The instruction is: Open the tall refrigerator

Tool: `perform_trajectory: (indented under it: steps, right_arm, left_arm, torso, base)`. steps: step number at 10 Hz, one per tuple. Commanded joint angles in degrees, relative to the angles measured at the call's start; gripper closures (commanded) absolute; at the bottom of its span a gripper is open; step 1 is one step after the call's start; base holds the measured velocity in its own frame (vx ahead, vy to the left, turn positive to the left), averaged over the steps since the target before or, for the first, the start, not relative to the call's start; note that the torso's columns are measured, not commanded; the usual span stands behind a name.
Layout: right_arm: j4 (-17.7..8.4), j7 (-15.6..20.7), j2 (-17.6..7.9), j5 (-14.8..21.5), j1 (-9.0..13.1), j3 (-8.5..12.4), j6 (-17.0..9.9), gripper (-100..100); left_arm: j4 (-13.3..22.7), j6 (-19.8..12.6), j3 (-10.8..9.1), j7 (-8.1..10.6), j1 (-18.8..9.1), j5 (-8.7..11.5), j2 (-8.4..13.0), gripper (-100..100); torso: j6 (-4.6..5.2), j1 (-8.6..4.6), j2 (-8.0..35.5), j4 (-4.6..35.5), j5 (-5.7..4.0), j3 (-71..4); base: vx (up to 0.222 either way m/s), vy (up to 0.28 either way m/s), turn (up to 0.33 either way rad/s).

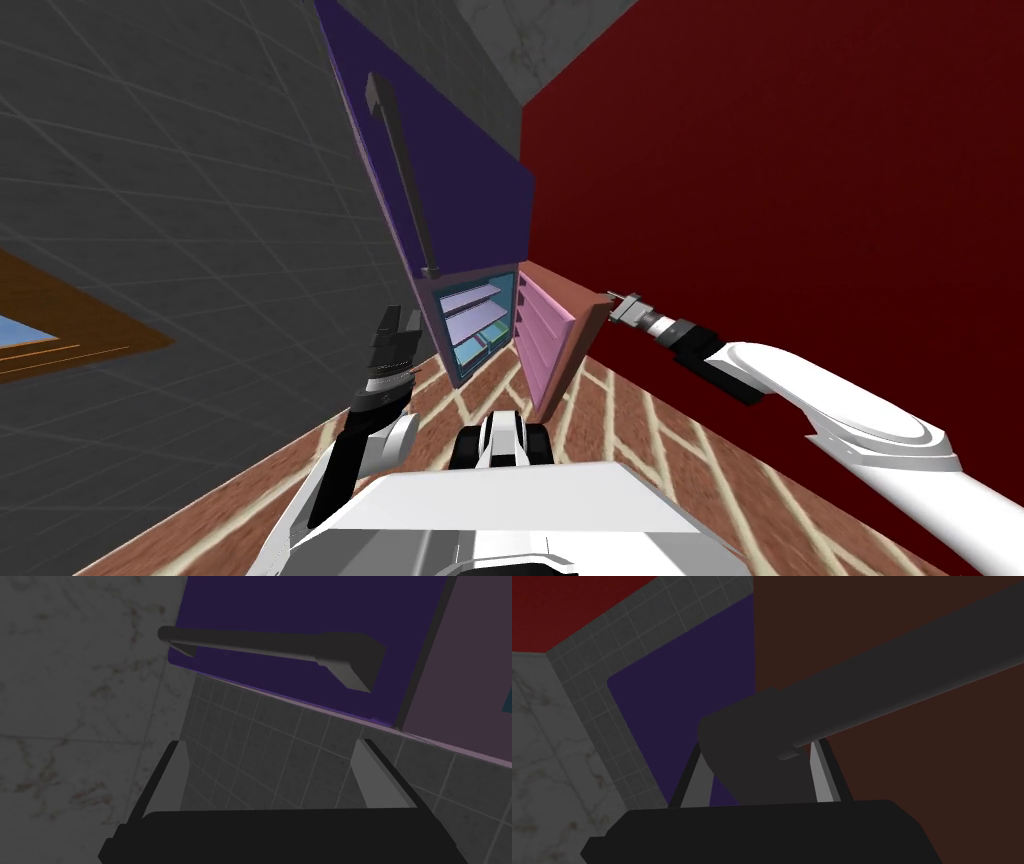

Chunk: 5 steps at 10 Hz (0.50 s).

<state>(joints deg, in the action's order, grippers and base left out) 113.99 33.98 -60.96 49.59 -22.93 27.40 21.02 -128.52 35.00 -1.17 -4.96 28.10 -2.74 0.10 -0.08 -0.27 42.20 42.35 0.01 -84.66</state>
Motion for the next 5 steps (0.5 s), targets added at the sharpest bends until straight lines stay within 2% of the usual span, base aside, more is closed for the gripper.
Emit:
perform_trajectory:
  steps: [1, 2, 3, 5]
  right_arm:
    - [1.3, 0.1, 0.1, -0.4, 0.3, -0.3, 1.0, 100]
    - [1.7, 0.2, 0.2, -0.5, 0.4, -0.5, 1.3, 100]
    - [1.3, -1.2, -1.6, -1.0, 0.4, 0.8, 1.3, -100]
    - [1.0, -3.2, -4.1, -2.0, 0.6, 2.3, 1.5, -100]
  left_arm:
    - [0.0, 0.0, 0.0, 0.0, 0.0, 0.0, 0.0, 0]
    - [0.0, 0.0, 0.0, 0.0, 0.0, 0.0, 0.0, 0]
    - [0.0, 0.0, 0.0, 0.0, 0.0, 0.0, 0.0, 0]
    - [0.0, 0.0, 0.02, 0.0, 0.0, 0.0, 0.0, 0]
  torso:
    - [0.05, 0.01, 0.0, 0.0, 0.0, 0.0]
    - [0.11, 0.27, 0.0, 0.0, 0.0, 0.0]
    - [0.13, 0.45, 0.1, -0.1, -0.02, 0.1]
    - [0.08, 1.11, 0.4, 0.1, 0.29, 0.3]
  base:
    - [0.066, -0.278, 0.094]
    - [0.058, -0.245, 0.061]
    - [0.031, -0.107, -0.035]
    - [0.02, 0.041, -0.096]
